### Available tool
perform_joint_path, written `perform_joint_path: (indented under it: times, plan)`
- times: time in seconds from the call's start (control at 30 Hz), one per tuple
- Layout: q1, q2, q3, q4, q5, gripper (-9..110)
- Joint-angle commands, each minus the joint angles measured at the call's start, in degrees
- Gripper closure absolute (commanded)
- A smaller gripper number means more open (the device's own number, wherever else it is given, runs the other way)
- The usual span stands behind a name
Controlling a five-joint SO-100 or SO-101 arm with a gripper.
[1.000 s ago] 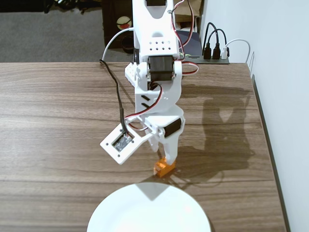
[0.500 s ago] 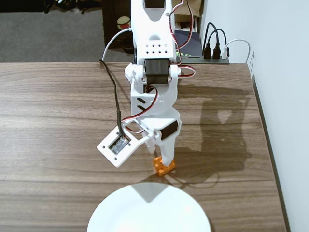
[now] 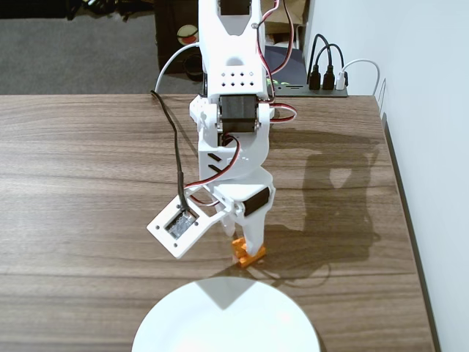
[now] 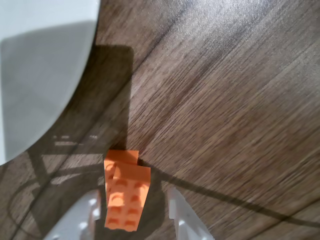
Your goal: Grasp a lego block and put it on the plate.
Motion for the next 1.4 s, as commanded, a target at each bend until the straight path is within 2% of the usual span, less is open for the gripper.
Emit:
perform_joint_path:
  times: [0.0, 0.33, 0.63, 0.9, 1.37]
  plan:
    - [-0.5, 0.2, -2.5, -0.8, -0.4, 86]
    - [-1.1, -1.1, -2.5, -2.1, 0.0, 86]
    - [-1.4, -2.0, -3.1, -2.7, 0.2, 94]
    - [-1.7, -2.2, -3.3, -3.0, 0.4, 96]
    - [-2.3, 0.4, -3.3, -1.1, 0.8, 97]
